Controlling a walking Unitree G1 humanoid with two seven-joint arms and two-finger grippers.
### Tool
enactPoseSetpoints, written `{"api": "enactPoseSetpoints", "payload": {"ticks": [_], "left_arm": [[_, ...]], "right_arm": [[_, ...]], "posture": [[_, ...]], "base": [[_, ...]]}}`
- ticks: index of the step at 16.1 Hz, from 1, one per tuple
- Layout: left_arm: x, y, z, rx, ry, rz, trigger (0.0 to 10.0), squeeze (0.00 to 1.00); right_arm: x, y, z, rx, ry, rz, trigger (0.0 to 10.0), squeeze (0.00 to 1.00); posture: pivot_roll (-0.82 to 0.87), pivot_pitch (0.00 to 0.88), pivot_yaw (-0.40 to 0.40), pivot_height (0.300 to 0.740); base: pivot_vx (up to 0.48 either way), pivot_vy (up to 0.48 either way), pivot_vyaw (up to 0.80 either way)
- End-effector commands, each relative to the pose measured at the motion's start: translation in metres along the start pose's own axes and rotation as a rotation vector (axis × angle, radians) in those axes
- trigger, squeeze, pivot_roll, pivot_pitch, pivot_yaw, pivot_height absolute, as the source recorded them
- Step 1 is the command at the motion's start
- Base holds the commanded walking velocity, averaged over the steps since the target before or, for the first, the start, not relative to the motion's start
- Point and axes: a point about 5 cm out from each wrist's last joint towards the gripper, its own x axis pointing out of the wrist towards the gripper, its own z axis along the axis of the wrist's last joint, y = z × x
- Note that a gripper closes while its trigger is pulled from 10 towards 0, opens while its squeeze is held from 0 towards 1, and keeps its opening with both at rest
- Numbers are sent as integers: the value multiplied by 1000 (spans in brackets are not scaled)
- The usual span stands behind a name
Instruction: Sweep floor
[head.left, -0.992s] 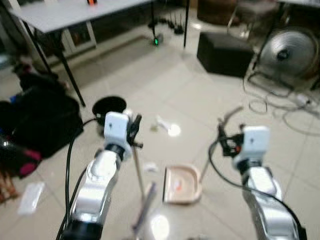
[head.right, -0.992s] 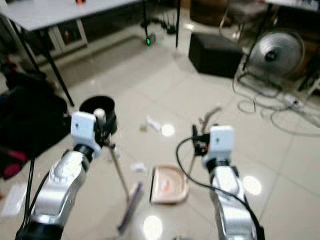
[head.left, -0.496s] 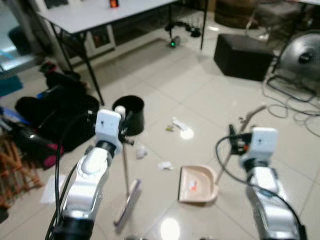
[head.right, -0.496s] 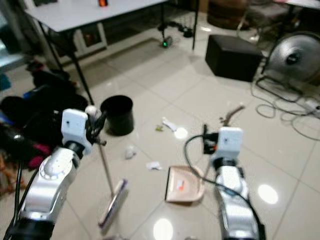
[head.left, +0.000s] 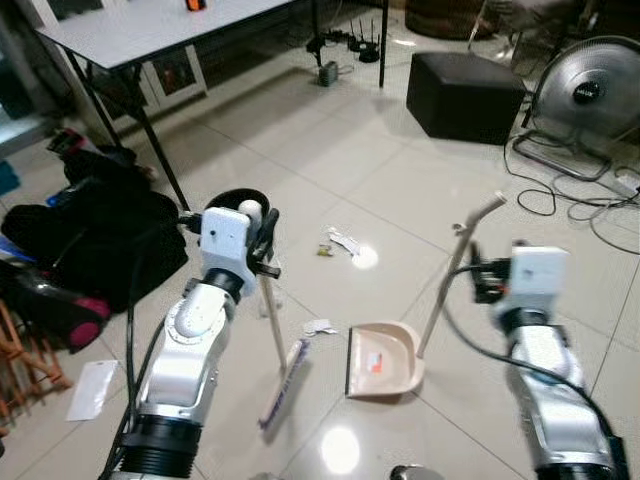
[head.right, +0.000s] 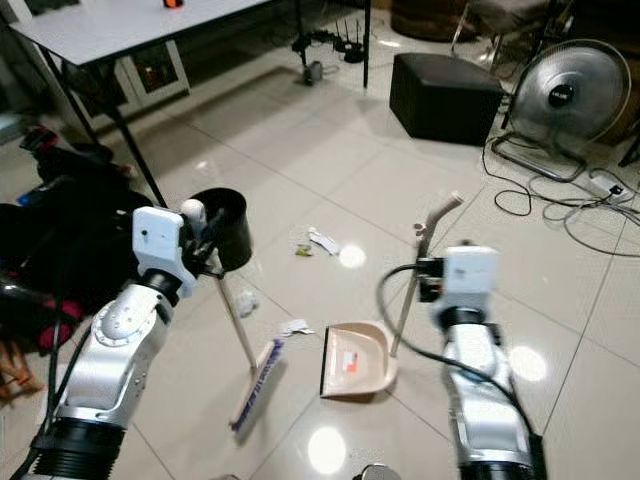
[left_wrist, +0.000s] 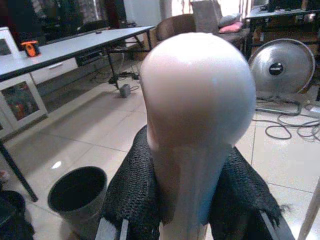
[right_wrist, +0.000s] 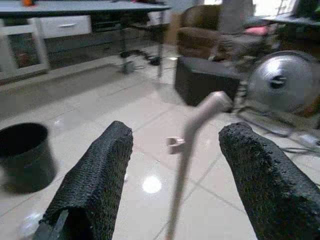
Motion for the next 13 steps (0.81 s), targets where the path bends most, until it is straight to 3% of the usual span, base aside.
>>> {"api": "enactPoseSetpoints", "payload": {"ticks": [1,3,9,12,13], "left_arm": [[-3,0,3,32,-27,21,10000,0],[-7,-3,2,44,-31,21,10000,0],[-13,-8,-1,86,-12,-24,10000,0],[-6,-5,-6,29,54,-33,10000,0],[-5,-5,-5,47,50,-39,10000,0]], "right_arm": [[-1,10,6,9,-13,34,10000,0],[-4,13,6,41,-6,30,10000,0],[-20,18,-6,93,45,7,10000,0],[-27,17,-7,103,54,-17,10000,0],[-29,17,-7,105,58,-23,10000,0]], "posture": [[-62,57,45,740],[-54,60,37,740],[-51,65,68,740],[-61,66,88,740],[-63,68,89,740]], "base": [[0,-364,619],[0,-399,634],[0,-463,0],[0,240,0],[0,480,0]]}}
